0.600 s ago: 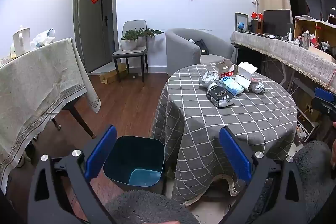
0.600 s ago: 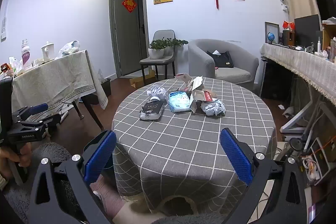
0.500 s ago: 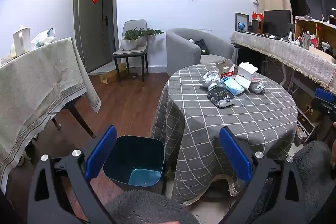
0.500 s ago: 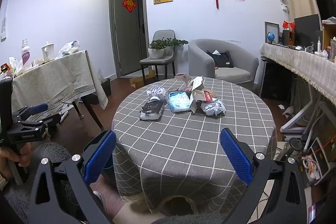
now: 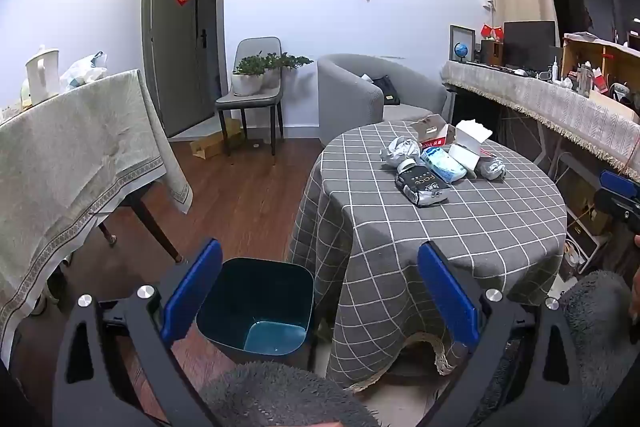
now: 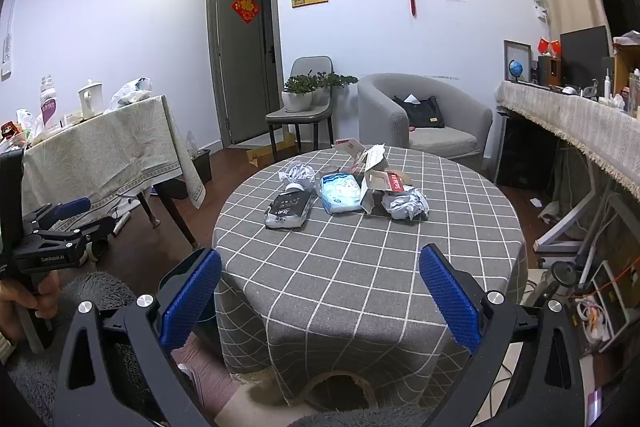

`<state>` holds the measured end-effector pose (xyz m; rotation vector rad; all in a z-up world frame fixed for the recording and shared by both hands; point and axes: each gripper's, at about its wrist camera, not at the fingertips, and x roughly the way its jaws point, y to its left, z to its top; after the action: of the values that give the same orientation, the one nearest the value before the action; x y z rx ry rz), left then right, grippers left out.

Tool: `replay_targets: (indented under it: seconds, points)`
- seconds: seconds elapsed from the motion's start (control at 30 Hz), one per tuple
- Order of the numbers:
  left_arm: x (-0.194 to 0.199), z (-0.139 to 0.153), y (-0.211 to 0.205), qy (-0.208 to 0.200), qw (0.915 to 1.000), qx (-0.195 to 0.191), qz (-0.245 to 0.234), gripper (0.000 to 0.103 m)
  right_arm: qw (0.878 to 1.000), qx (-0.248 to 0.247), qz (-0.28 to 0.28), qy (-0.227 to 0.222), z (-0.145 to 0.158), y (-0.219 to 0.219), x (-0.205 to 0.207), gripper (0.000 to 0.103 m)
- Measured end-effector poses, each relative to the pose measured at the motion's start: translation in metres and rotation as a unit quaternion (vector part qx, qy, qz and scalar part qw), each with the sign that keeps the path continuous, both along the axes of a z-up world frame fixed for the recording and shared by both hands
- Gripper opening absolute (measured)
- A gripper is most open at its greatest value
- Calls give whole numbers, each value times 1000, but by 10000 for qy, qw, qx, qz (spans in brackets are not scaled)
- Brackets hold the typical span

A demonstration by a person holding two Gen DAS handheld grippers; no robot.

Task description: Collect trash

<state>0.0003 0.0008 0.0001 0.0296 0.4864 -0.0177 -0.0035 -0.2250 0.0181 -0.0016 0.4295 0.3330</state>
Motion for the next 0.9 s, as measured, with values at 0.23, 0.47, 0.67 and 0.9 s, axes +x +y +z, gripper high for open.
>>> replay_targets:
  seconds: [0.23, 0.47, 0.67, 0.9]
  points:
    - [0, 0, -4, -8, 10000, 48, -14, 100, 10000, -15, 4, 15, 2, 0, 1, 100]
    - [1, 0, 0, 7, 10000, 21, -1, 100, 10000, -26, 3, 17, 0, 3, 0, 100]
    - [0, 0, 0, 2, 10000, 6, 6, 100, 10000, -30, 5, 17, 0, 2, 0, 100]
    - [0, 0, 0, 1, 10000, 10, 3, 100, 10000, -29, 4, 18, 0, 2, 1, 100]
